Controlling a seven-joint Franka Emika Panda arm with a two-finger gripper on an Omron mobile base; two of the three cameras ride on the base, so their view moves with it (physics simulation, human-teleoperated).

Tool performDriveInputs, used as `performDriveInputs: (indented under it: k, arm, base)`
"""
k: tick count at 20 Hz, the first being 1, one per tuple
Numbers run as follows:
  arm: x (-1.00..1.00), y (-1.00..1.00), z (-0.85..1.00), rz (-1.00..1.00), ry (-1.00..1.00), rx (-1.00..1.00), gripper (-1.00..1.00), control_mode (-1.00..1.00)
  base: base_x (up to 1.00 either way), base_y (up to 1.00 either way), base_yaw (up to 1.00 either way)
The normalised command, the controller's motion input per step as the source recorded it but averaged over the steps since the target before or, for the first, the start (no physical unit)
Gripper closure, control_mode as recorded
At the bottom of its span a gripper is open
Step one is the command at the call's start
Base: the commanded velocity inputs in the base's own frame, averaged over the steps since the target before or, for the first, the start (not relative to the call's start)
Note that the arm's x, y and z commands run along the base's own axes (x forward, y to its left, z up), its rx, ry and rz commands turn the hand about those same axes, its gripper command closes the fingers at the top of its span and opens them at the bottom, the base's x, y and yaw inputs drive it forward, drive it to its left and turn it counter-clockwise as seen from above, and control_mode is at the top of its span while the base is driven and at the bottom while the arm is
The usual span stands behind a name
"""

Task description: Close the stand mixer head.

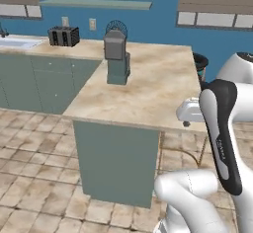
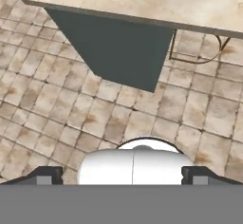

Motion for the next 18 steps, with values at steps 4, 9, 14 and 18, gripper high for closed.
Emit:
performDriveInputs:
  k: [4, 9, 14, 18]
  arm:
    - [0.0, 0.0, 0.0, 0.0, 0.0, 0.0, -1.0, 1.0]
    - [0.0, 0.0, 0.0, 0.0, 0.0, 0.0, -1.0, 1.0]
    - [0.0, 0.0, 0.0, 0.0, 0.0, 0.0, -1.0, 1.0]
    - [0.0, 0.0, 0.0, 0.0, 0.0, 0.0, -1.0, 1.0]
  base:
    - [0.0, 1.0, -0.28]
    - [0.0, 1.0, -0.25]
    - [0.08, 1.0, -0.21]
    - [0.24, 1.0, -0.14]
